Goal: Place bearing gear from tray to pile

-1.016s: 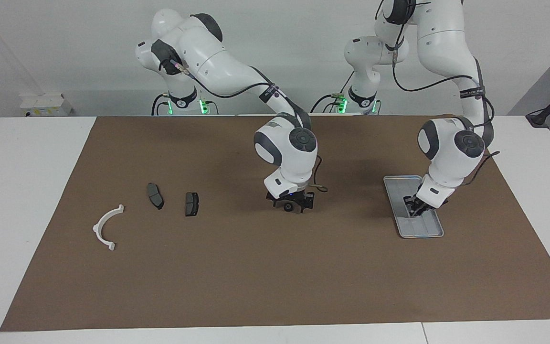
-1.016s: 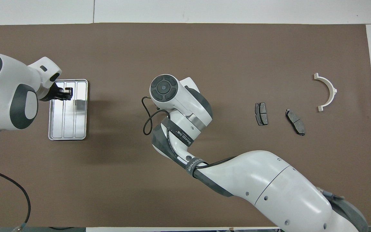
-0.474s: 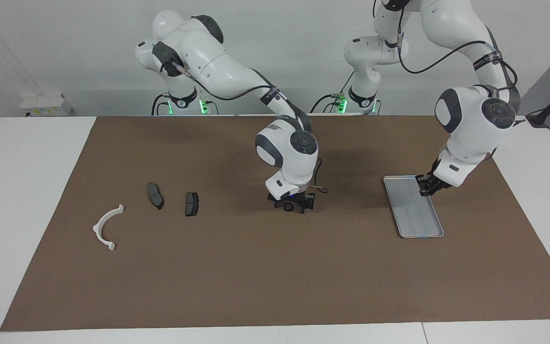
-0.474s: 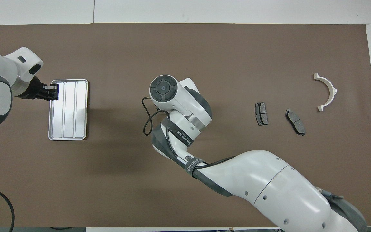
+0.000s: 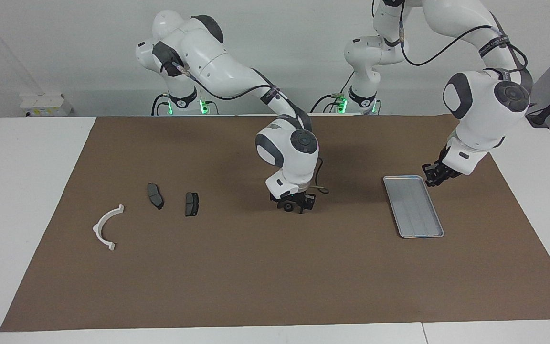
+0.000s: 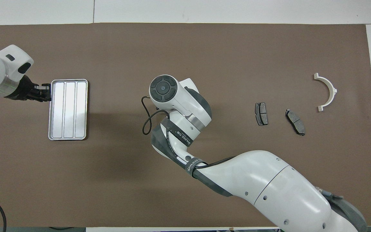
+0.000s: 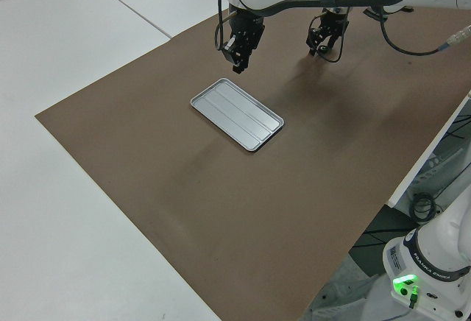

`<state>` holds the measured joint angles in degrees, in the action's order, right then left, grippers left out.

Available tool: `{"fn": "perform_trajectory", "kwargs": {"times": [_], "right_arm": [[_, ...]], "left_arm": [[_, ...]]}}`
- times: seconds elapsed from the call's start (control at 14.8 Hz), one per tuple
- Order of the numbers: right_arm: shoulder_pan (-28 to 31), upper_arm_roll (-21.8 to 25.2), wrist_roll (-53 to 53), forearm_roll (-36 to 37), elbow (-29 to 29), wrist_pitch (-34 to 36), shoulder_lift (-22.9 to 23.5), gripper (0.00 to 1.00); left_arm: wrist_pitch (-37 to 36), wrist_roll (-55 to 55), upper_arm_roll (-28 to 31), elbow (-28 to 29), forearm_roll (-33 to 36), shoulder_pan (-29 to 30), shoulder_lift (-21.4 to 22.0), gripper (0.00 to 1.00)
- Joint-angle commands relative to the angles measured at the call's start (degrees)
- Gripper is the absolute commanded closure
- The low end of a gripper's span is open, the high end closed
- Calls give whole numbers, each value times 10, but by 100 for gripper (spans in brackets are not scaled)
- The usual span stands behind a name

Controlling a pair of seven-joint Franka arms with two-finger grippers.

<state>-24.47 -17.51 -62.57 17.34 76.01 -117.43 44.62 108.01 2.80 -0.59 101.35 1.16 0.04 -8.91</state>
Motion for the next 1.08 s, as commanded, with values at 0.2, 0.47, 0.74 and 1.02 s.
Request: {"fn": "perform_trajectory", "kwargs": {"times": [0.2,0.47,0.74,1.02], "right_arm": [[0,0,-21,17,5,0,0,33],[0,0,-19,18,9,-3,0,76],[0,0,-19,17,9,-2,0,100],[16,-1,-11,16,7,20,-10,100]], "left_arm": [[-61,5,3,-45,-5,7,5,100],[-71,5,4,-57,-5,7,5,100],[-77,5,4,-59,-4,7,9,100],[-86,6,3,-58,-4,7,20,100]]}}
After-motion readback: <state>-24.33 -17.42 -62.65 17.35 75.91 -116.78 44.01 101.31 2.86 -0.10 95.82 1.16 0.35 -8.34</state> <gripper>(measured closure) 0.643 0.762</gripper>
